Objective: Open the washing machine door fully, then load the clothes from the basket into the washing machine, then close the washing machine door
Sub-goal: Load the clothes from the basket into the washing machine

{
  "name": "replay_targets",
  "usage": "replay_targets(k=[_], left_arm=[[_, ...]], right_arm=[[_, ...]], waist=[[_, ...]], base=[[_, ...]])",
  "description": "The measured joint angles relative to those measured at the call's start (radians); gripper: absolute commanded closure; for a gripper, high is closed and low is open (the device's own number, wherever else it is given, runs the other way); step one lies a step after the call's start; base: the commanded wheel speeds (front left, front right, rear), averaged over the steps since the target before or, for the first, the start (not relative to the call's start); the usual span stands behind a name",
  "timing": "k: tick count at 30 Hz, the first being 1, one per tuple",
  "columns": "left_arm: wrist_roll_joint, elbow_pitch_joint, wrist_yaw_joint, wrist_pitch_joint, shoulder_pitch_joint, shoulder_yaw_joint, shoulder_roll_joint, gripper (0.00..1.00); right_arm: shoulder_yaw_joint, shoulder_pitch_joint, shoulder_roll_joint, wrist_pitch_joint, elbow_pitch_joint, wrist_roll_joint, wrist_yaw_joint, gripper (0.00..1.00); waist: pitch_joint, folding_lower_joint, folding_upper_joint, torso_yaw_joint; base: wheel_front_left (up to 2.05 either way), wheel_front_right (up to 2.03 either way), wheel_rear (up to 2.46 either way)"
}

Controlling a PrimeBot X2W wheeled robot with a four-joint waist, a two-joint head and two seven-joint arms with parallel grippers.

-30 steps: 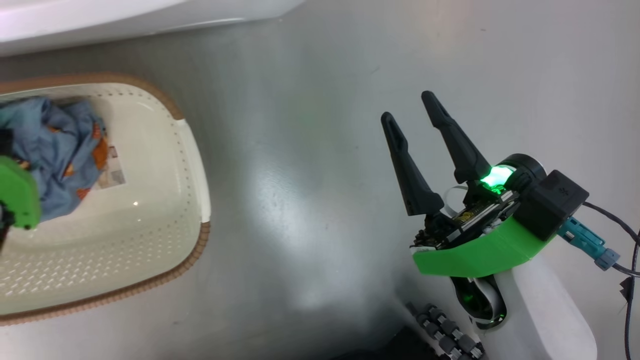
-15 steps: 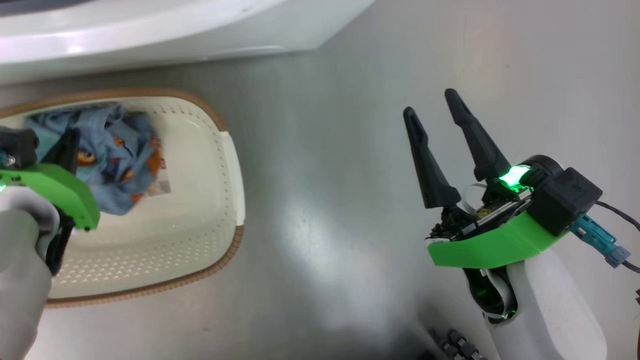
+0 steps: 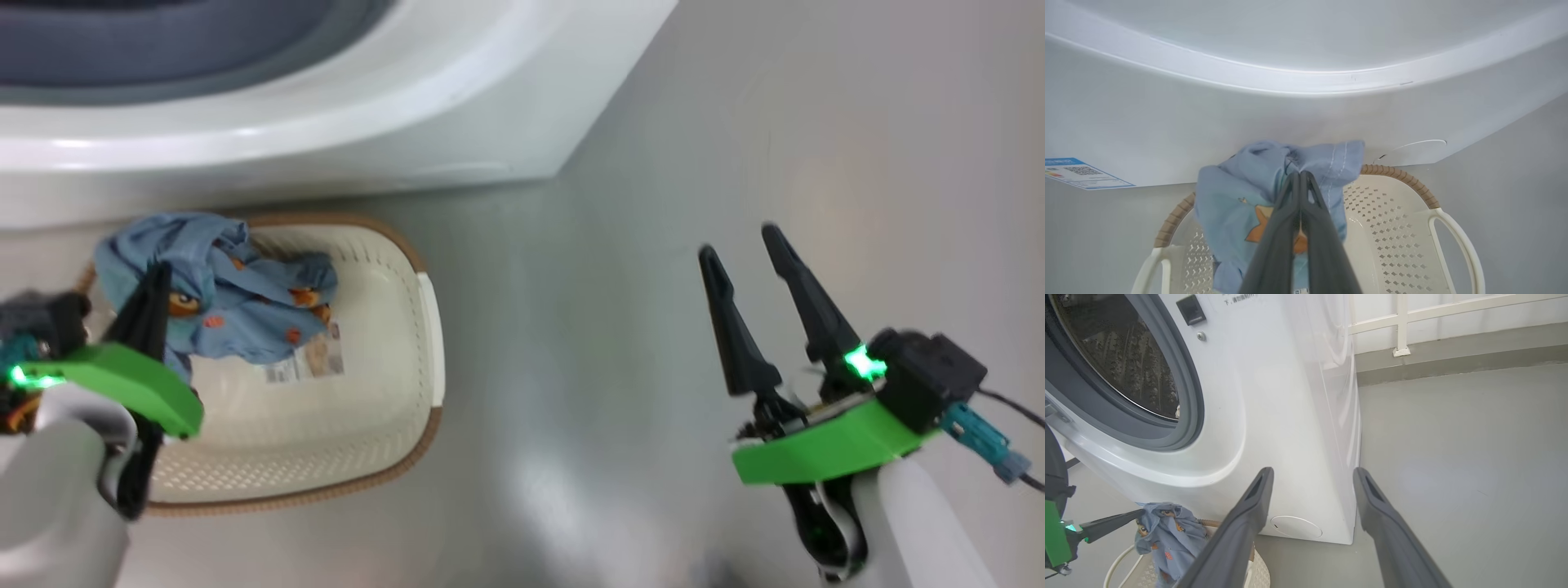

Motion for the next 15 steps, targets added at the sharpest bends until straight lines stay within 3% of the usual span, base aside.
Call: replay_targets(k=[15], left_arm=[[0.160, -0.316, 0.000, 0.000, 0.304, 0.291, -0.063, 1.00]], right_arm=[[-0.056, 0.158, -0.068, 0.000, 0.017, 0.049, 0.000, 0.00]], waist=[[-0.237, 0.0000, 0.0000, 0.044]], base=[[0.00, 0.00, 0.00]])
